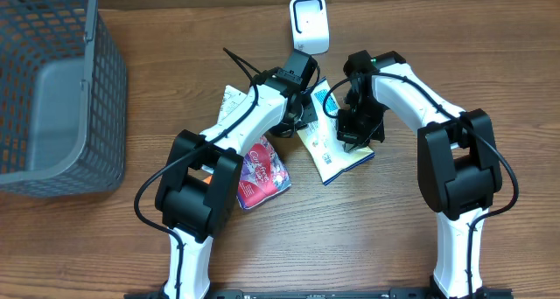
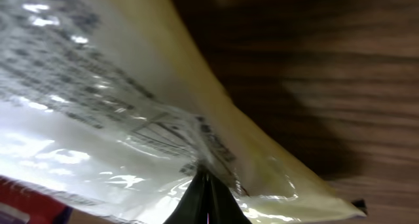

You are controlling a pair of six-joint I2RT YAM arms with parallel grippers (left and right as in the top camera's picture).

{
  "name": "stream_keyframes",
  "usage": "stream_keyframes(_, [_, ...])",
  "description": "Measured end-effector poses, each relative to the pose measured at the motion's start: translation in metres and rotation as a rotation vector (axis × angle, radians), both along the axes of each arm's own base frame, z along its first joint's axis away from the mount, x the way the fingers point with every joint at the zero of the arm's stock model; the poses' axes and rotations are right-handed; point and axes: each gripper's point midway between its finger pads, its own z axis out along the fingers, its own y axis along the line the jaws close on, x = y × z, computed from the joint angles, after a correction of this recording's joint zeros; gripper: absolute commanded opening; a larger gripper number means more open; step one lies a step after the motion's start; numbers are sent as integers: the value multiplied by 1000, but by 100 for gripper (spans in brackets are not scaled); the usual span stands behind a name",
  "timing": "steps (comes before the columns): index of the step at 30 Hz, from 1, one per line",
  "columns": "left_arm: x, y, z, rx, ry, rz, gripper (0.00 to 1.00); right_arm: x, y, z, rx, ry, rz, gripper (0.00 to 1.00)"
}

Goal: Scan the item barcode

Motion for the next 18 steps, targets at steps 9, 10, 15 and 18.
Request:
stream_keyframes(9, [23,13,31,2,-37,27,4,-9,-19,0,-114,29,-9,4])
stream_keyframes(10, [30,10,39,-17,-61,21,4,-8,-20,0,-116,20,-9,4])
stream_keyframes(15, [41,-17,63,-124,-117,-36,4,3,-16,-1,-98,-26,-14,4])
stream_keyframes(18, [33,-31,63,-143,-105,-67,4,8,-13,-1,-86,-46,-17,4])
